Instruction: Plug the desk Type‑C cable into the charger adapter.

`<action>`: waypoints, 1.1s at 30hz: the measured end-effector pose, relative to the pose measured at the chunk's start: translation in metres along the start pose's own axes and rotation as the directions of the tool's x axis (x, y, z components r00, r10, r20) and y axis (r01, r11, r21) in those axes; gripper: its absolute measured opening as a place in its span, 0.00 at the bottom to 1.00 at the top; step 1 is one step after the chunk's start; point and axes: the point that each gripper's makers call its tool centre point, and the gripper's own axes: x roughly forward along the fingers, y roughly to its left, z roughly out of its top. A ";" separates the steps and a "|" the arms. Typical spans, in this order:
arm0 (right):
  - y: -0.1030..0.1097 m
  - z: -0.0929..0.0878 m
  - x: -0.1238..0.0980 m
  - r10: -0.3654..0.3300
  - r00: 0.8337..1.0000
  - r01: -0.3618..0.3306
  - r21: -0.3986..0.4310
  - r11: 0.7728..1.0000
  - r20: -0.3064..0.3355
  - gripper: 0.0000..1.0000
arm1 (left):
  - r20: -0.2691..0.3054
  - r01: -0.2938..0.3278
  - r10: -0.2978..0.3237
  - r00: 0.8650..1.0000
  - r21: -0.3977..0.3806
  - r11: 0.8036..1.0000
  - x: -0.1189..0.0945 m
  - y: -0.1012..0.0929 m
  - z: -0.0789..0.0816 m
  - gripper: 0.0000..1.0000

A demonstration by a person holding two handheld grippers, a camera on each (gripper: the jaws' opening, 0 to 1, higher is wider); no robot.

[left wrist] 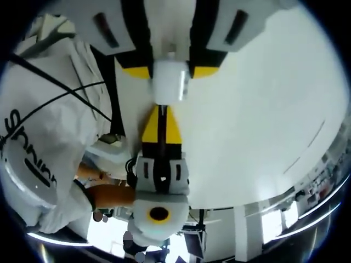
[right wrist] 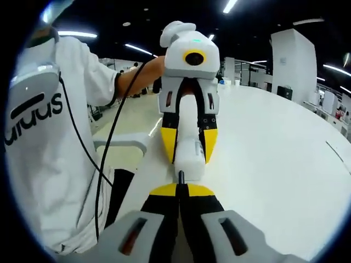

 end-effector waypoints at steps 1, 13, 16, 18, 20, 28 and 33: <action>0.000 0.000 0.000 -0.001 1.000 0.001 0.000 1.000 0.000 0.00 | 0.008 -0.001 0.001 1.000 -0.007 1.000 0.000 0.000 0.000 0.24; -0.001 -0.001 0.004 -0.022 0.999 0.021 0.036 0.999 0.028 0.02 | 0.062 0.001 0.002 0.998 -0.053 0.999 0.004 0.003 0.002 0.25; -0.001 -0.002 0.004 -0.028 0.998 0.027 0.014 1.000 0.050 0.03 | 0.078 0.005 0.000 0.997 -0.061 0.998 0.004 0.003 0.003 0.26; -0.002 -0.001 0.004 -0.039 0.997 0.040 -0.014 0.999 0.061 0.03 | 0.085 -0.008 0.012 0.996 -0.050 0.999 0.004 0.004 0.003 0.26; -0.003 -0.001 0.003 -0.045 0.997 0.047 -0.019 0.999 0.064 0.03 | 0.088 -0.016 0.020 0.996 -0.046 0.999 0.004 0.004 0.003 0.26; -0.006 -0.002 0.000 -0.080 0.995 0.084 -0.056 0.995 0.065 0.07 | 0.166 -0.046 0.059 0.984 -0.078 0.996 0.003 0.004 0.004 0.27; -0.012 -0.007 -0.011 -0.124 0.990 0.127 -0.047 0.991 0.069 0.10 | 0.227 -0.088 0.111 0.968 -0.109 0.990 -0.002 0.009 0.003 0.33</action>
